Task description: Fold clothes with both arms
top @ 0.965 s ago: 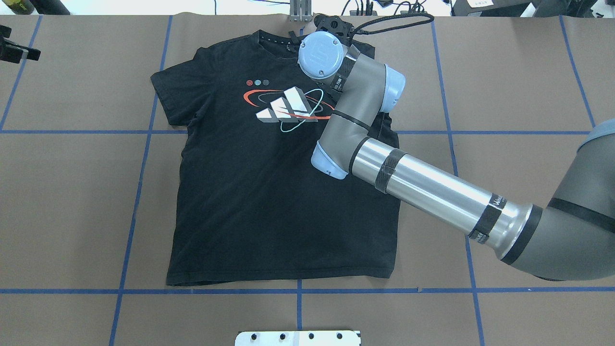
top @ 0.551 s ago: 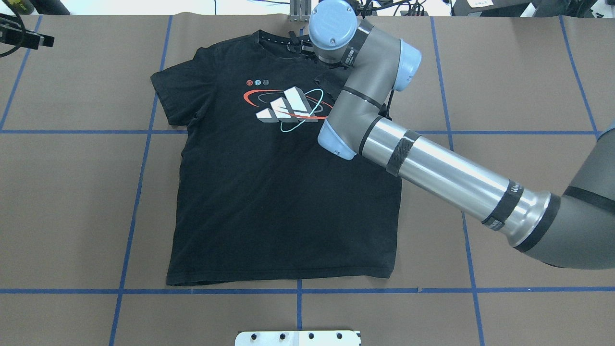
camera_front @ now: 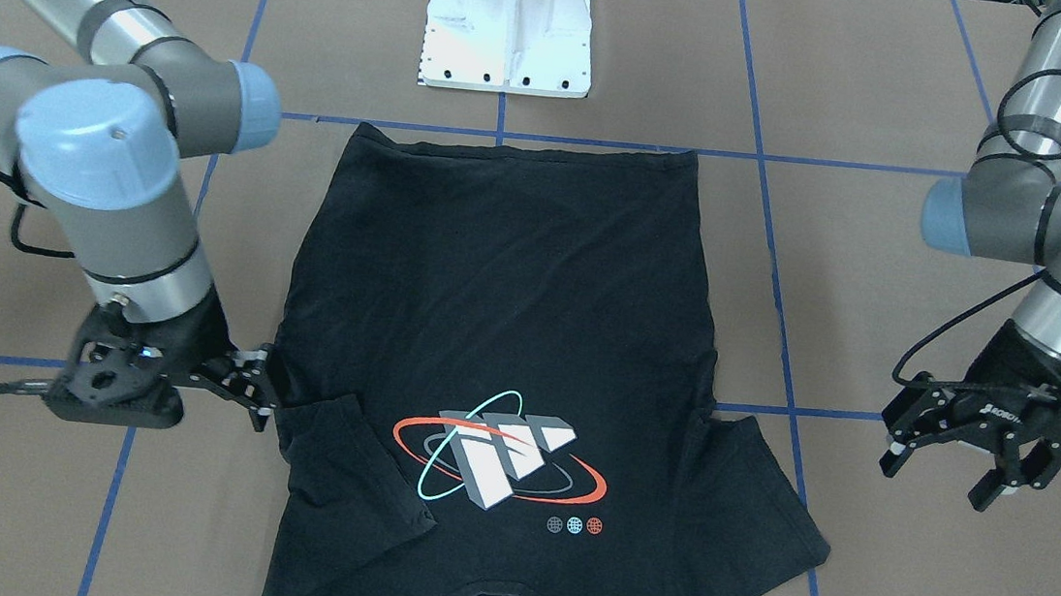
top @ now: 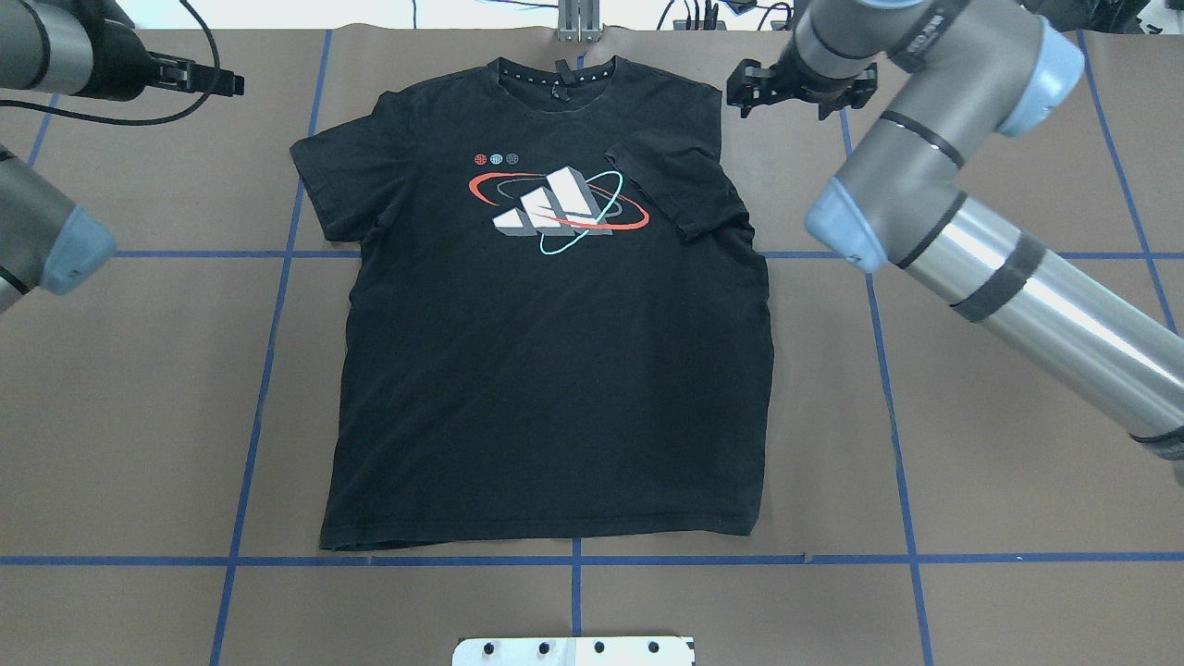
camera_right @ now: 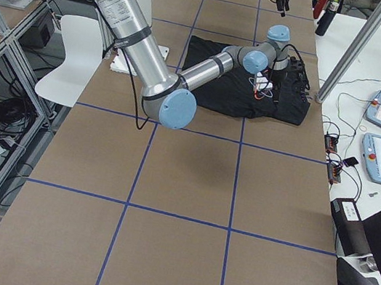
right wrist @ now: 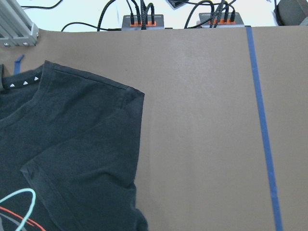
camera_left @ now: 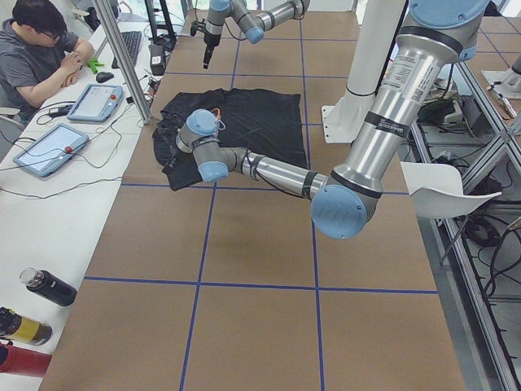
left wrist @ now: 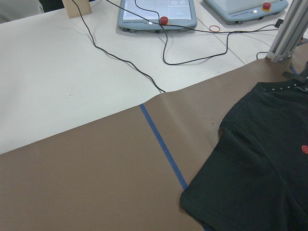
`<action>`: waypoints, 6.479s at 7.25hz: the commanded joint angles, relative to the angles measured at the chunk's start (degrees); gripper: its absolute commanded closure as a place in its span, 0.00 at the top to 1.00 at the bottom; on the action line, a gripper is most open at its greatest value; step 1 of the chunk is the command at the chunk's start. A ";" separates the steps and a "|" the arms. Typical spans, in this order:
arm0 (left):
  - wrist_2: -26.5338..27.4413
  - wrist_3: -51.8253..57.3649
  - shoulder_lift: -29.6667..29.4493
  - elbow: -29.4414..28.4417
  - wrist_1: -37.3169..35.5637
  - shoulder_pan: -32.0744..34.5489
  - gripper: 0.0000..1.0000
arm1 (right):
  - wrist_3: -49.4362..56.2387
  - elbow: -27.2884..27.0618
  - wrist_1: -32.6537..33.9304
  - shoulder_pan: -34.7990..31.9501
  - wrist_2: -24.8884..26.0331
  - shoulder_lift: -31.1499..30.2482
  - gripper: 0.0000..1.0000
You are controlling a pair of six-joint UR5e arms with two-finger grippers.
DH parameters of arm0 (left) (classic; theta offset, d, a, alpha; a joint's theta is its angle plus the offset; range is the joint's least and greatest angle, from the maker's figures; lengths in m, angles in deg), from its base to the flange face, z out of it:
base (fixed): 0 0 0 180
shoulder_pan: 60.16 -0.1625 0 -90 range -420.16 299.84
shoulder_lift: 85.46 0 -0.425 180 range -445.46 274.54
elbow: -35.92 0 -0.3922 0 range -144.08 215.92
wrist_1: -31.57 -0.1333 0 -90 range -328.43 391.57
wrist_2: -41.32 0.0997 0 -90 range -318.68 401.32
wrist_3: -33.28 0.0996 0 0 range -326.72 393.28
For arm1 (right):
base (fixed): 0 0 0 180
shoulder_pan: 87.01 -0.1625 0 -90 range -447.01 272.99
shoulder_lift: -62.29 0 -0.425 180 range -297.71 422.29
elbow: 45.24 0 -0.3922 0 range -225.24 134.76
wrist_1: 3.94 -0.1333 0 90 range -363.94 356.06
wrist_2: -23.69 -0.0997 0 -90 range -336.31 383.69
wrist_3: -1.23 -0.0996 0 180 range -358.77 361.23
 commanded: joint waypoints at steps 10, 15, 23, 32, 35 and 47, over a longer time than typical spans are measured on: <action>18.87 -13.83 -12.81 -29.41 13.15 -10.31 0.69 | 25.57 -6.75 -11.52 -19.07 -19.71 -24.90 1.00; 18.26 -9.15 -10.26 -26.69 13.24 -10.04 0.64 | 25.30 -6.48 -11.52 -18.98 -19.54 -24.90 1.00; 18.25 -9.15 -9.82 -26.78 13.24 -10.66 0.53 | 25.22 -5.87 -11.61 -18.89 -19.36 -24.90 1.00; 14.06 -8.98 -6.93 -18.54 12.11 -10.31 0.00 | 25.13 -5.60 -11.61 -18.72 -19.27 -24.64 1.00; 14.04 -9.85 -8.50 -8.98 -3.38 -9.86 0.00 | 25.04 -5.60 -11.52 -18.72 -19.27 -24.20 1.00; 17.73 -20.09 -26.61 -14.74 -23.59 -17.43 0.99 | 24.52 -5.43 -11.61 -18.10 -19.18 -22.80 1.00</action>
